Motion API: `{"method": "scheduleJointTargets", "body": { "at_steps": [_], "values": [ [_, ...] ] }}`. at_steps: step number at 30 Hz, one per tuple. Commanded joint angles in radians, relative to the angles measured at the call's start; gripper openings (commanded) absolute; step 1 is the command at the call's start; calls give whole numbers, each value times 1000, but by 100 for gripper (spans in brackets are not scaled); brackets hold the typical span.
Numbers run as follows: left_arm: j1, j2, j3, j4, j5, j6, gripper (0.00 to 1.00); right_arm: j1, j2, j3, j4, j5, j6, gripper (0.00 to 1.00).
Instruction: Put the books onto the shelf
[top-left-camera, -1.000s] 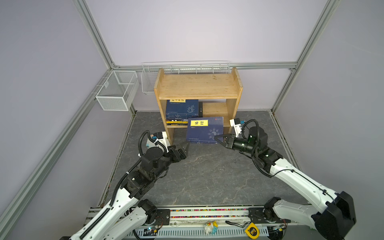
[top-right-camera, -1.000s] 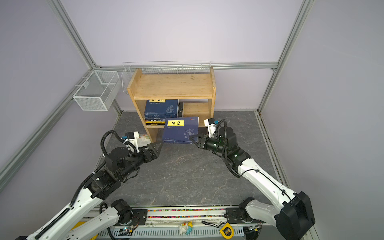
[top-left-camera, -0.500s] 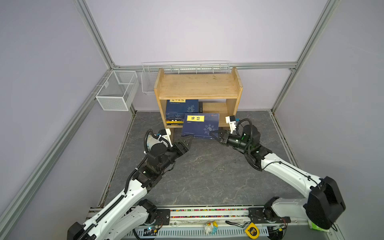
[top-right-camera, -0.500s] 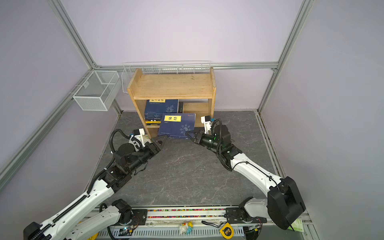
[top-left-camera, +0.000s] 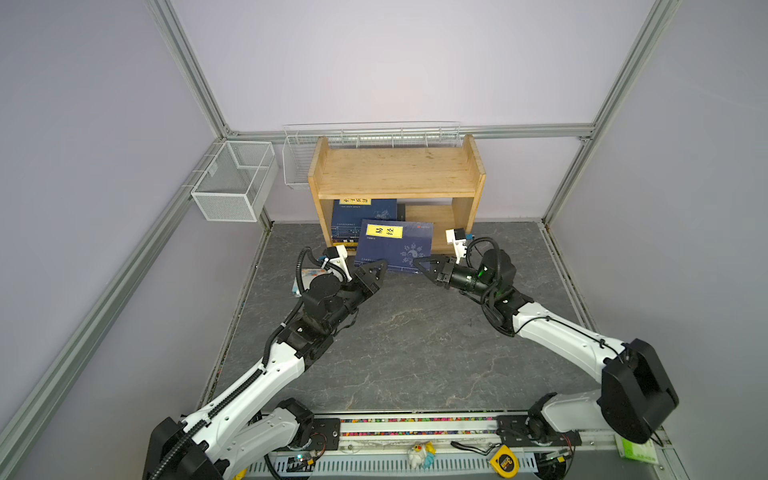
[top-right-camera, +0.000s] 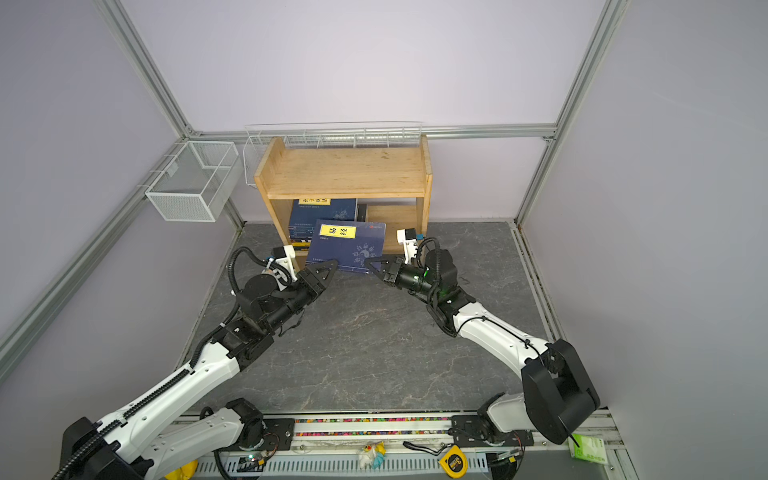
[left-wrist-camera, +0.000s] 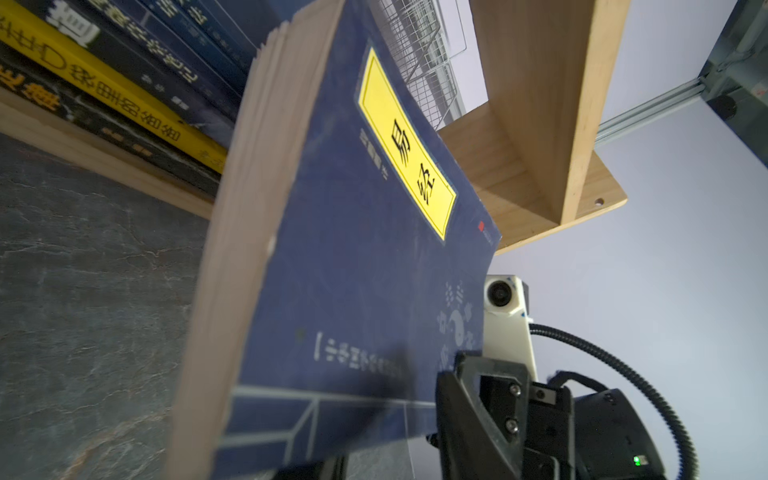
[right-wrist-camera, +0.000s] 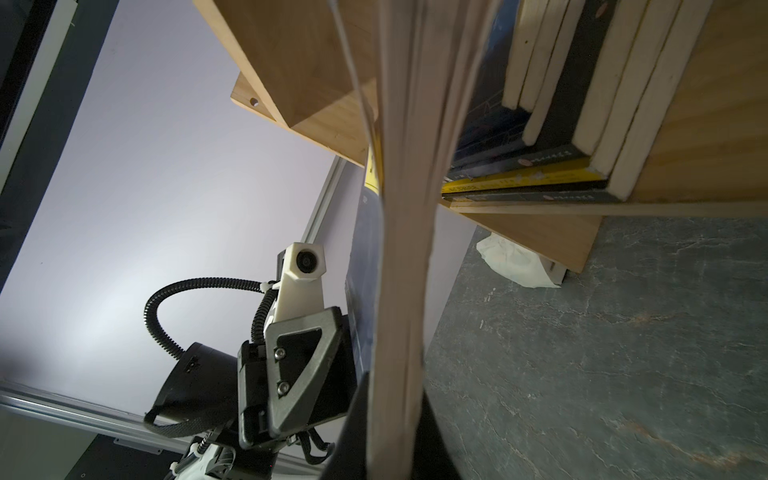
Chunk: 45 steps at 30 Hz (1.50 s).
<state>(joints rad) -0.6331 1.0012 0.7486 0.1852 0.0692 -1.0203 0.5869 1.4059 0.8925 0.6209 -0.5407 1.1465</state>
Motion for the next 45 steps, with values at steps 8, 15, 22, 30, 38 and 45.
{"method": "scheduleJointTargets", "body": {
  "at_steps": [8, 15, 22, 30, 38, 45],
  "values": [
    [10, 48, 106, 58, -26, 66, 3, 11, 140, 120, 199, -46, 94, 7],
    [93, 79, 160, 69, -13, 47, 0, -4, 207, 194, 158, 23, 73, 48],
    [205, 185, 253, 110, 102, -48, 0, -18, 208, 270, 3, 117, -20, 53],
    [236, 256, 305, 134, 119, -50, 0, -18, 226, 365, -176, 212, -146, 47],
    [248, 337, 335, 201, 104, -47, 0, -18, 305, 423, -258, 272, -169, 47],
    [256, 374, 352, 212, 101, -43, 0, -18, 372, 486, -262, 280, -183, 39]
  ]
}}
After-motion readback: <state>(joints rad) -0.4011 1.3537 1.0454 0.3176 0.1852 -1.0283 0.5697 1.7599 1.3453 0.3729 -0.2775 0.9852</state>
